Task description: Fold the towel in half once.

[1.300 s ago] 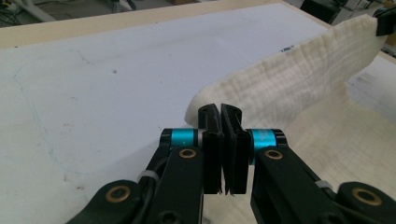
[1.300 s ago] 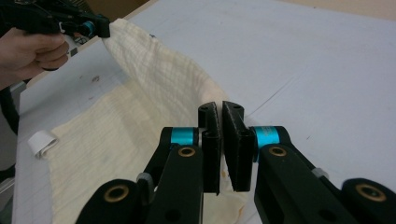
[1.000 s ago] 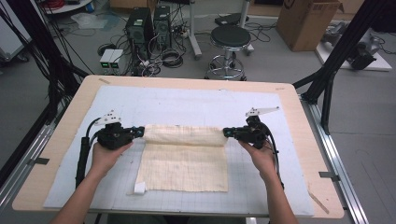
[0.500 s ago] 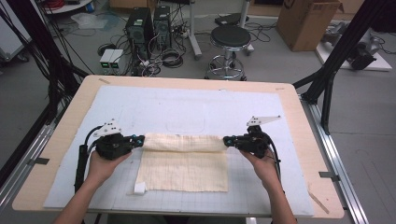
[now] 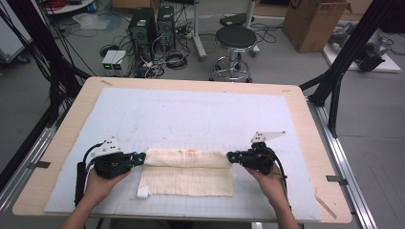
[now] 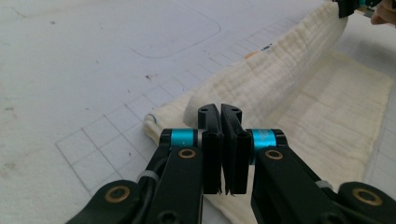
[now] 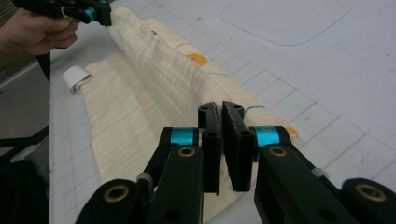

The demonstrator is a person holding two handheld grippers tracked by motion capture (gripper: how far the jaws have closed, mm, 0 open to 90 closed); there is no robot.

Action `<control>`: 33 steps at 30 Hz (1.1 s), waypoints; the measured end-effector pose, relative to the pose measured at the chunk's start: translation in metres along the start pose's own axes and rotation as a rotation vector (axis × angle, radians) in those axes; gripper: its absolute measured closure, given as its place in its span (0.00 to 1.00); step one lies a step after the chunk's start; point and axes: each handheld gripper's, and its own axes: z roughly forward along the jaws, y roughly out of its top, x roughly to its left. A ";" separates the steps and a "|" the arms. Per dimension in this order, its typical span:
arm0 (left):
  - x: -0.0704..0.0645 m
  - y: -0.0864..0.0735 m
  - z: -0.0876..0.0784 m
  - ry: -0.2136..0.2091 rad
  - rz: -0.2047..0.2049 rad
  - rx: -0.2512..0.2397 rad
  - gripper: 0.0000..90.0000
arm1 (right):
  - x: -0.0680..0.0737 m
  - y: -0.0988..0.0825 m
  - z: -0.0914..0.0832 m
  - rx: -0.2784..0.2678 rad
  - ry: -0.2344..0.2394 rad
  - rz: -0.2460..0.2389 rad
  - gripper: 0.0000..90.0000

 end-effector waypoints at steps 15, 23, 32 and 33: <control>-0.012 -0.015 -0.009 -0.070 0.037 0.036 0.96 | 0.017 -0.016 -0.004 0.024 0.008 -0.020 0.95; -0.017 -0.019 -0.013 -0.102 0.056 0.043 0.96 | 0.023 -0.024 -0.005 0.037 0.007 -0.024 0.95; -0.019 -0.022 -0.015 -0.117 0.051 0.054 0.95 | 0.028 -0.030 -0.005 0.051 0.002 -0.028 0.95; -0.019 -0.023 -0.015 -0.120 0.053 0.055 0.95 | 0.029 -0.030 -0.006 0.052 0.008 -0.030 0.95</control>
